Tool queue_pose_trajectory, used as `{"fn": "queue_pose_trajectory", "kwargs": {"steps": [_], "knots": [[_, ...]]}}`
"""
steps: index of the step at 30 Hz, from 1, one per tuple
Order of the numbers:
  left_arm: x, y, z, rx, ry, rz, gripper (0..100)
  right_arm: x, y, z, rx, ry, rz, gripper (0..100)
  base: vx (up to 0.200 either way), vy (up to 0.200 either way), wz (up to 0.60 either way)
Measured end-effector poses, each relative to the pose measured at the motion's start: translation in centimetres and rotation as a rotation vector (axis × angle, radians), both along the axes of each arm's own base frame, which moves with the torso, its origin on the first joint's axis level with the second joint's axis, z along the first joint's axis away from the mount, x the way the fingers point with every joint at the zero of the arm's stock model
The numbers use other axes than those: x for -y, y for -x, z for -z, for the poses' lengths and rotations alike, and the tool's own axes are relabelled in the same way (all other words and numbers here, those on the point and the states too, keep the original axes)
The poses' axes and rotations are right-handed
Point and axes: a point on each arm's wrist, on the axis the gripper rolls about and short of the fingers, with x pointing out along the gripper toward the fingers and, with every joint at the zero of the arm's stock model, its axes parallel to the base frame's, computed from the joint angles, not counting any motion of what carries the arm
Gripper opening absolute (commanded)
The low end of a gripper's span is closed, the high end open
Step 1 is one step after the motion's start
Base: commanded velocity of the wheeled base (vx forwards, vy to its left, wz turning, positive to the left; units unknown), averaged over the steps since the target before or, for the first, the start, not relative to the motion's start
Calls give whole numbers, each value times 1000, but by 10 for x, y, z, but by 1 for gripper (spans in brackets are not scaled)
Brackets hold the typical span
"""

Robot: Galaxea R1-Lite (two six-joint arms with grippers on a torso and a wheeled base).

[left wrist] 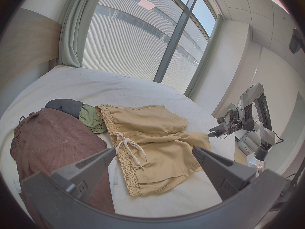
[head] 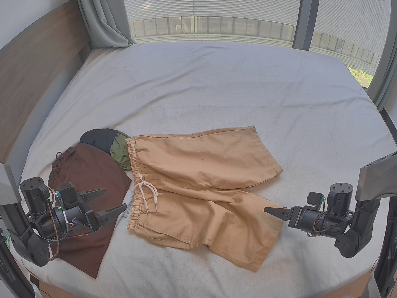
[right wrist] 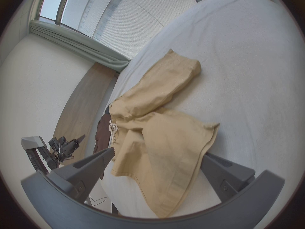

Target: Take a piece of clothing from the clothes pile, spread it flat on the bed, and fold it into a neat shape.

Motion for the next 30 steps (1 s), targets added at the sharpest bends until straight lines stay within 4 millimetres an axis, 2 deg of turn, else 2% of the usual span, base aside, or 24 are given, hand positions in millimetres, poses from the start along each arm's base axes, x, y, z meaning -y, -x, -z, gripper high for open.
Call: {"fn": "queue_pose_trajectory", "kwargs": {"steps": [6,14,30], "knots": [[0,0,1,-5,0,2,100,3,-3,-7,29,-8,16,100,0,0,0],[0,0,2,-8,-1,2,100,7,-10,-6,43,-11,36,100,0,0,0],[0,-1,4,-14,-5,1,100,19,-27,15,11,-1,94,100,0,0,0]]}}
